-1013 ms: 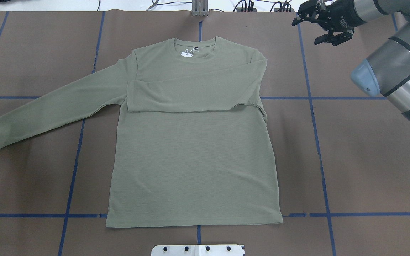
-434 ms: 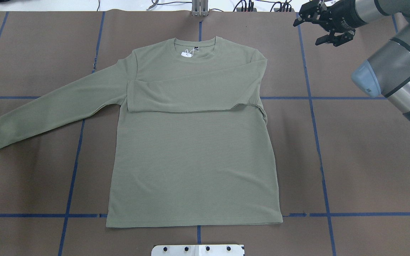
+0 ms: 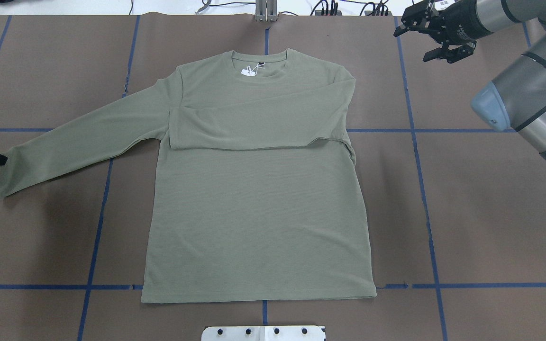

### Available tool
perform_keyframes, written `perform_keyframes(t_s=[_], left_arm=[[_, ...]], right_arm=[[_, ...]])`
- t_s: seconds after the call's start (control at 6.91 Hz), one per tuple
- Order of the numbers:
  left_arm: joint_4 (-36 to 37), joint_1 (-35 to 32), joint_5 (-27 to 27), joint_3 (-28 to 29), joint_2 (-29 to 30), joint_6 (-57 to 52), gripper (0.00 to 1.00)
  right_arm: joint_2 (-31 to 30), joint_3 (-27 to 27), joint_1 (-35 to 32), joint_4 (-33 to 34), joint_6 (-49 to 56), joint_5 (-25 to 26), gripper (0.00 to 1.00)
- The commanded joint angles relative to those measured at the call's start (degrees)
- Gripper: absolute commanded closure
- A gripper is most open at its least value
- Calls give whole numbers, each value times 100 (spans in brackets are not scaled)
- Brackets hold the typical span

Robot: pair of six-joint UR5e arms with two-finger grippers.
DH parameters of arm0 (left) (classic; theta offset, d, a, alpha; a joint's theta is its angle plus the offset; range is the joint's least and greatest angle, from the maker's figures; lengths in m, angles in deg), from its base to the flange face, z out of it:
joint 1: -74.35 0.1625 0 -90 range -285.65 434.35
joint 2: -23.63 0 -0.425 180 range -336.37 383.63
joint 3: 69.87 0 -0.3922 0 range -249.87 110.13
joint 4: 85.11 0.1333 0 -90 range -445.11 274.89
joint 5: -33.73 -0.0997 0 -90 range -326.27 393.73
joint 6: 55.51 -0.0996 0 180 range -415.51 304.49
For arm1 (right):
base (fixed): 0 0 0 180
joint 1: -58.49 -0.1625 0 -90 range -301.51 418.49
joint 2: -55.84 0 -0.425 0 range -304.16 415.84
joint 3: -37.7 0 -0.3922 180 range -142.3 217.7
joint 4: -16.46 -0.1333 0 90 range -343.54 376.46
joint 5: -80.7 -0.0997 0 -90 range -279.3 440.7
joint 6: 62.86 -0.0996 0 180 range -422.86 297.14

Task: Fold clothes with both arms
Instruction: 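Grasp the sleeve cuff nearest the left gripper, then fold the sleeve across the shirt with the left gripper while the right arm lowers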

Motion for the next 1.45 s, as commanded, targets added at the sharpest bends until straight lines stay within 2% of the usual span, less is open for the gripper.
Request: perform_keyframes(t_s=[0.0,0.14,0.29,0.43,0.58,0.72,0.87,1.01,1.3], left_arm=[[-1,243,42,-1059,435,1908,100],[-1,463,16,-1142,987,2780,100],[17,1213,-411,-1082,1959,4154,100],[34,1908,-1294,-863,2969,5317,100],[26,2202,-1920,-296,3901,5990,100],[17,2396,-2353,519,4833,6327,100],[-18,2842,-3140,1554,5834,6591,100],[-149,3151,-3905,2182,6340,6638,100],[-1130,3399,-4682,3421,6729,6647,100]], right_arm=[[-161,-1,-228,-10,55,-214,0],[-327,8,-465,-10,247,-538,0],[-598,8,-685,-27,736,-811,0],[-810,8,-869,-27,1089,-1083,0],[-925,-1,-941,-27,1214,-1138,0],[-1031,8,-959,-36,1303,-1139,0],[-1136,60,-968,-36,1330,-1130,0],[-1224,139,-959,-36,1330,-1121,0],[-1269,157,-959,-36,1321,-1104,0]])
